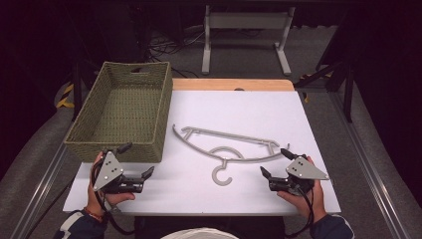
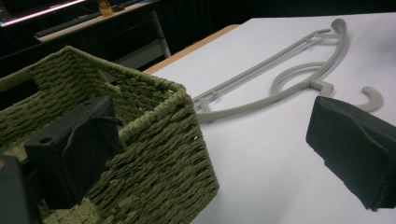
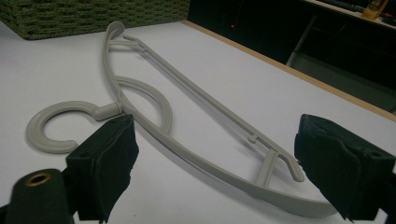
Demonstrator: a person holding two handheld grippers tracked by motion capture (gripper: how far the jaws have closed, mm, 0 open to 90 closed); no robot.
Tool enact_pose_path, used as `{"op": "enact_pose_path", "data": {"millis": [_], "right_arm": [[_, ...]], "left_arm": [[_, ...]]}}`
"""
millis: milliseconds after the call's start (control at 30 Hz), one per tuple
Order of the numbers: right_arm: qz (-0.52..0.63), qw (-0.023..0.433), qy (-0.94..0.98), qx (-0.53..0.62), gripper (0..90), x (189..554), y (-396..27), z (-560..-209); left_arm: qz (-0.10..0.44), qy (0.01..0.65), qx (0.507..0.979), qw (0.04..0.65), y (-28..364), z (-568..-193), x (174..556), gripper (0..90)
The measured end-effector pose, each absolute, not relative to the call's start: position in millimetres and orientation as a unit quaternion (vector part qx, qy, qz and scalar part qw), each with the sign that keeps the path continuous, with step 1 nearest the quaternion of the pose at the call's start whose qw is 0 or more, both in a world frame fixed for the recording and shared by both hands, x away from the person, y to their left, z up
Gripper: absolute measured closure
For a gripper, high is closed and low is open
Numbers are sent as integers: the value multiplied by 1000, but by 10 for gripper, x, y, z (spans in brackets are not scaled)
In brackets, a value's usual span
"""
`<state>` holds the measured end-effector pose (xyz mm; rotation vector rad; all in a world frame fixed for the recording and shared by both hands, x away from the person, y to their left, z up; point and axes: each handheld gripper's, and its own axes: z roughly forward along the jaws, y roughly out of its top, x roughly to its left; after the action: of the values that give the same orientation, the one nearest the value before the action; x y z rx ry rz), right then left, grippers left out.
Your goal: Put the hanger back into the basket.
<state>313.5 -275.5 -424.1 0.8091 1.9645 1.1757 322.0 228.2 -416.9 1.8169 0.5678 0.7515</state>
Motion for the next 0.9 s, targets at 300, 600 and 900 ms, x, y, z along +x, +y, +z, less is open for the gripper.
{"op": "enact_pose_path", "data": {"millis": [300, 600, 900], "right_arm": [[442, 356, 759, 319, 136, 3161, -2754, -4239], [412, 290, 810, 299, 210, 3281, -2667, -4169], [384, 244, 851, 262, 260, 3419, -2489, -4089]], "left_arm": [[295, 225, 767, 523, 2250, -4186, 3200, 40], [284, 224, 775, 518, 2228, -4200, 3184, 40], [283, 234, 774, 515, 2257, -4218, 3175, 40]]}}
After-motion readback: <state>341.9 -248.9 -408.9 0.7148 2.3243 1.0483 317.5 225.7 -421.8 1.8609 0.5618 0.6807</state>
